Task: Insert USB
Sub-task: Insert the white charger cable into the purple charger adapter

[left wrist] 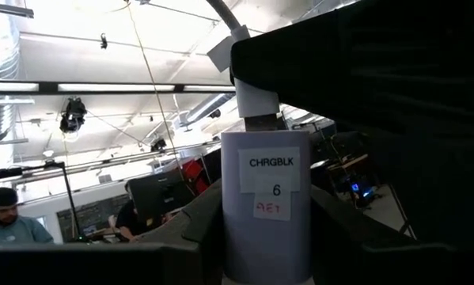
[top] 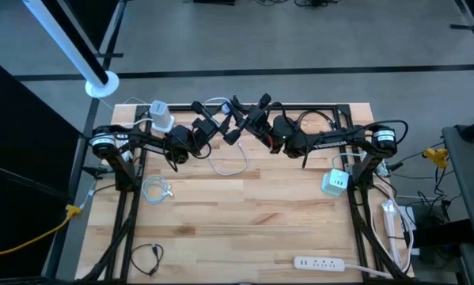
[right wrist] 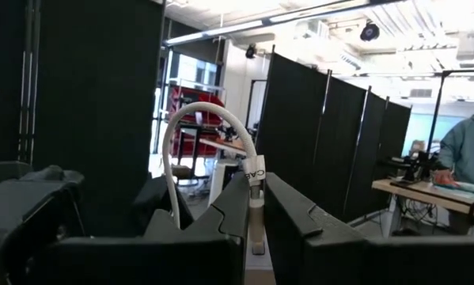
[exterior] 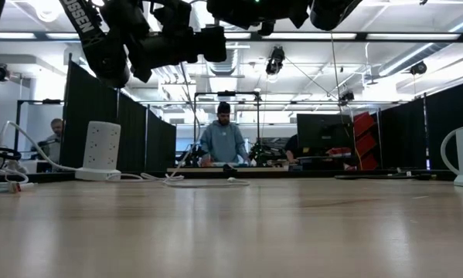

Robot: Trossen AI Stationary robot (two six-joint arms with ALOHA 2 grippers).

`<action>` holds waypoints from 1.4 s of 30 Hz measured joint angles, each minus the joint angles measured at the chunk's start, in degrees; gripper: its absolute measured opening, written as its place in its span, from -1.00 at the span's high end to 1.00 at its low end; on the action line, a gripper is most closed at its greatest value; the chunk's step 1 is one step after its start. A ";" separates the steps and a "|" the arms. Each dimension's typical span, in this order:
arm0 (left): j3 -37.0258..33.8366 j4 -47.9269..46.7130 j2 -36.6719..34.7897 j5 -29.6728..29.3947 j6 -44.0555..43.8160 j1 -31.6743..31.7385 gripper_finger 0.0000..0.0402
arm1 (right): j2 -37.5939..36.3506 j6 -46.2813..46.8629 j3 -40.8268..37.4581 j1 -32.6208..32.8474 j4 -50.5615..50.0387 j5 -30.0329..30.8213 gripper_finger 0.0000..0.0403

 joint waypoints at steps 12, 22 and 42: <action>-0.23 -0.35 0.06 -0.10 -1.50 0.00 0.40 | -0.40 3.56 0.02 0.00 -2.76 -0.21 0.93; -0.27 -0.77 0.08 -0.17 -1.52 -0.11 0.40 | -3.19 5.05 0.04 0.02 -10.88 -0.15 0.93; -0.31 -1.53 0.13 -0.22 0.51 -0.09 0.40 | -5.29 10.26 0.04 -0.04 -19.27 -0.34 0.93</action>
